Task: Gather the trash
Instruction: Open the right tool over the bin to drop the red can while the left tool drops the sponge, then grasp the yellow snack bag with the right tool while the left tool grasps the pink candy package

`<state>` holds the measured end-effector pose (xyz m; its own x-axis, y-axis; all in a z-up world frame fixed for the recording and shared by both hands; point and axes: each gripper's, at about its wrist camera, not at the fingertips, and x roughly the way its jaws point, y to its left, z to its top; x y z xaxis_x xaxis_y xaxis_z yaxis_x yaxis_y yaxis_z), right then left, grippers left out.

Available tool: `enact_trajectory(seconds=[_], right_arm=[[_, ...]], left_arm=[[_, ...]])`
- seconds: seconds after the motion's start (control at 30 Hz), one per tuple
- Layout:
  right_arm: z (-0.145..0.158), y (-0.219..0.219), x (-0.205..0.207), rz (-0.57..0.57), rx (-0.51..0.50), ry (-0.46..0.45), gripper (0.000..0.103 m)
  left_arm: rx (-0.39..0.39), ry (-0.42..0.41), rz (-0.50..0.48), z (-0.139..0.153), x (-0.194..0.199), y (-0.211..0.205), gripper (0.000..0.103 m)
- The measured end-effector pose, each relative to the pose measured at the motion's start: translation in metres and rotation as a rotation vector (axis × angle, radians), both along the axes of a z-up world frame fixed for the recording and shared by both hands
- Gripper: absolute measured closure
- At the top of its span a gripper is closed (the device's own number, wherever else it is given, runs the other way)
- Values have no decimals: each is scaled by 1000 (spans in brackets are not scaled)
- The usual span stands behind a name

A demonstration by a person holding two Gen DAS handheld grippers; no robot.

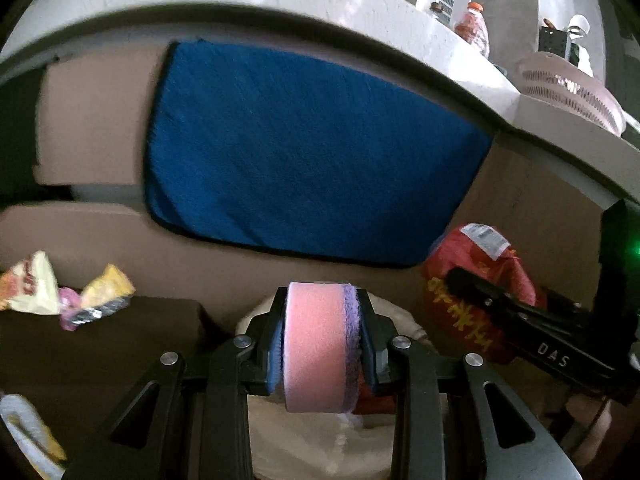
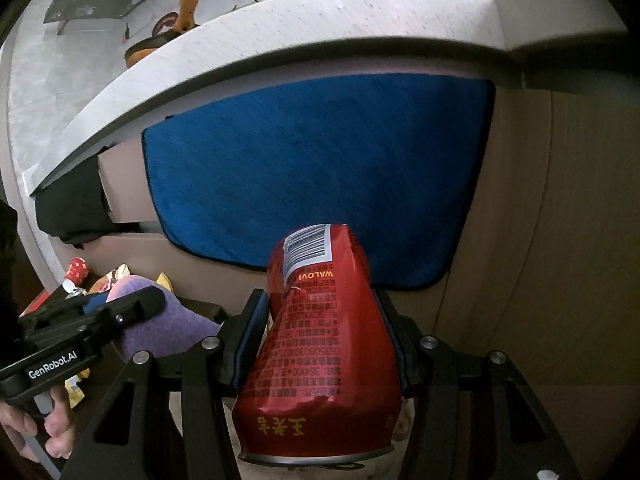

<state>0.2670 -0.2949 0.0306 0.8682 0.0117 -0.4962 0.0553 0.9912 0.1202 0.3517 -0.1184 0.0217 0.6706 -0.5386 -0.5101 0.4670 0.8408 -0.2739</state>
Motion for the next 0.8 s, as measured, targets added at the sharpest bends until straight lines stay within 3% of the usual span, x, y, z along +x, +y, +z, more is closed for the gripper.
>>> enact_trajectory(seconds=[0.07,0.1,0.13,0.17,0.43,0.8], right_arm=[[-5,-3,0,-1,25,-8,50],[-9,-6,2,-2,39,-2,45],[-12,-7,3,-1,52,9,32],[-17,-9,5,4,76,18,30],[-37,-10,15,-20,86,73,30],[-36,8,9,4,64,85,30]], left_arm=[[-44,69,-59,-10,10,1,45],[-66,95,-70,-13,13,3,44],[-77,112,-68,-15,16,5,44],[-73,122,-47,-17,18,9,44],[58,66,82,-15,13,42,44],[91,60,298,-10,-22,161,44]])
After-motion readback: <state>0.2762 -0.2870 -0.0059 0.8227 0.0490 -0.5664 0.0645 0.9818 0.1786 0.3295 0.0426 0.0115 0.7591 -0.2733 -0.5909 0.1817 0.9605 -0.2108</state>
